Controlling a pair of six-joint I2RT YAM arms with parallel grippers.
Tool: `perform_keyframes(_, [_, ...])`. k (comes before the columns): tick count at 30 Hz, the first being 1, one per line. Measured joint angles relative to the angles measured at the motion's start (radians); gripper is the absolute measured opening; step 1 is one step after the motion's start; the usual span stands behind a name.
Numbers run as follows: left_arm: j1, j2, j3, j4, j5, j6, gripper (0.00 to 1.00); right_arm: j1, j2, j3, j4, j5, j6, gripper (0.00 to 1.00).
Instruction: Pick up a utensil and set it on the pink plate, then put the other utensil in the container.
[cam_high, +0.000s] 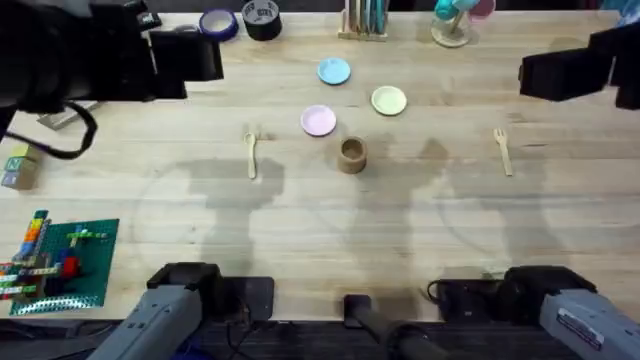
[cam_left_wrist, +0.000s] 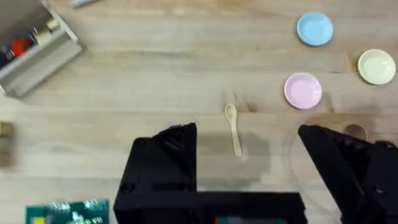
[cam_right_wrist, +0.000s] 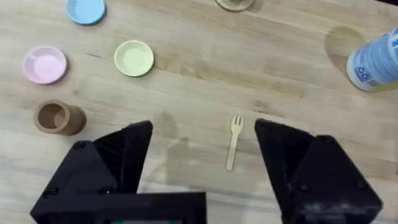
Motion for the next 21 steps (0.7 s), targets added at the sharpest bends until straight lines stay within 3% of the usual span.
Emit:
perform_keyframes(13, [0.000,0.248,0.000,-0.113,0.000,-0.159,0.995,0.000,0.000,0.000,0.000,0.000,-0.001,0.997])
perform_keyframes(21, [-0.005,0.364,-0.005,-0.108,0.000,-0.194,0.995,0.000,0.000,0.000,0.000,0.000,-0.003,0.997])
